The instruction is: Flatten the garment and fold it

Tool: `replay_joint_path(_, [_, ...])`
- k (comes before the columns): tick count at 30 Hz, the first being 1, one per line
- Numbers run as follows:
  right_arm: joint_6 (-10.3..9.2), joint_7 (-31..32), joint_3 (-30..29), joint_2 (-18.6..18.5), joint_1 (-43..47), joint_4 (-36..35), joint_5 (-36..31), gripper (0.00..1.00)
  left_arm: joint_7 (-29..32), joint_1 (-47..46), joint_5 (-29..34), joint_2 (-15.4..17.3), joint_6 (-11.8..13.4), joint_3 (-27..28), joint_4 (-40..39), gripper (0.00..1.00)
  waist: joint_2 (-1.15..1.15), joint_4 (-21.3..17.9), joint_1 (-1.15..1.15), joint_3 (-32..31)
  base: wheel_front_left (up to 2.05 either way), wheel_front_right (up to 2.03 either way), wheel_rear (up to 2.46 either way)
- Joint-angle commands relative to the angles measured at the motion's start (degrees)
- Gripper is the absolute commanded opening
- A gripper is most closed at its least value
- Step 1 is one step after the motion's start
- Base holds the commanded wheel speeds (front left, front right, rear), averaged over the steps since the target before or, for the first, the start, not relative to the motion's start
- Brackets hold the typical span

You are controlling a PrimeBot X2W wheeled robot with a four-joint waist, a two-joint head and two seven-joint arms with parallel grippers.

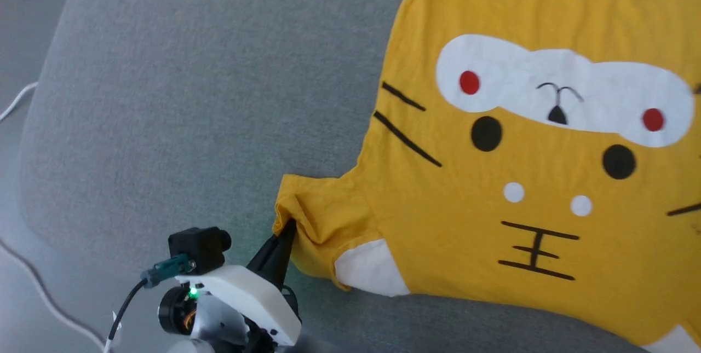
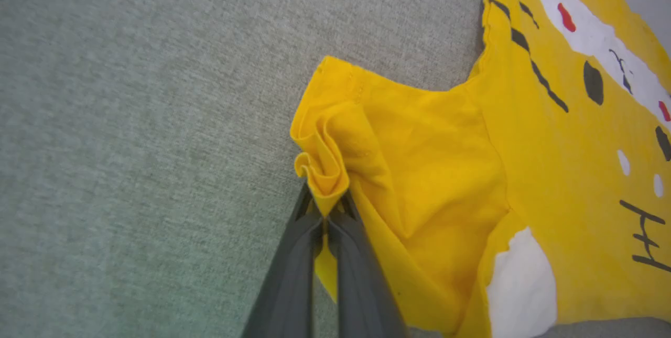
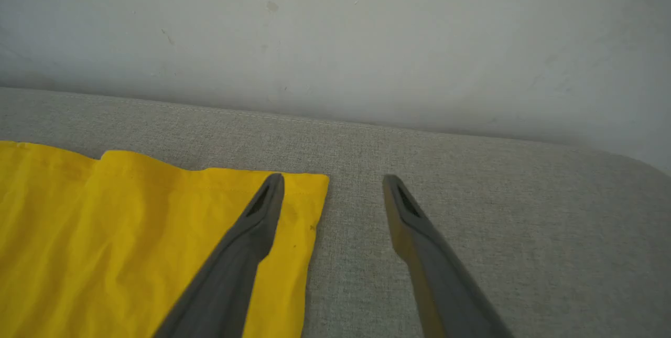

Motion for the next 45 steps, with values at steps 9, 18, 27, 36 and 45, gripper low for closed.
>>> replay_joint_path(9, [-0.06, 16.78, -3.44, -2.14, -5.50, -0.43, -5.42, 1.00, -2.31, -1.94, -0.30, -1.53, -1.18, -1.89, 1.20, 0.00, 0.00, 7.68, -0.01, 9.74, 0.00, 0.00, 0.00])
replay_joint_path(18, [-0.06, 20.89, -5.54, -2.19, -2.62, -6.20, -7.24, 0.00, -3.10, -2.26, -0.75, -1.80, -1.31, -2.42, 2.47, 0.00, 0.00, 7.60, -0.01, 8.38, 0.00, 0.00, 0.00])
replay_joint_path(27, [-0.06, -6.54, -8.66, -1.53, 12.44, -14.13, -5.60, 0.00, -2.75, -0.87, -0.56, 0.00, -0.30, -1.20, 2.17, 0.00, 0.00, 3.97, -0.01, 0.68, 0.00, 0.00, 0.00])
replay_joint_path(36, [-0.06, -16.03, -17.53, 5.99, 31.18, -19.63, -6.78, 0.00, 0.49, 1.87, 0.05, 3.38, 1.25, -0.14, -0.05, 0.00, 0.00, -1.53, -0.01, -8.56, 0.00, 0.00, 0.00])
replay_joint_path(45, [-0.06, -4.56, -24.38, 16.24, 46.61, -24.62, -4.22, 0.00, 4.44, 5.00, 0.17, 6.40, 2.72, 0.50, -3.14, 0.00, 0.00, -6.44, -0.01, -14.94, 0.00, 0.00, 0.00])
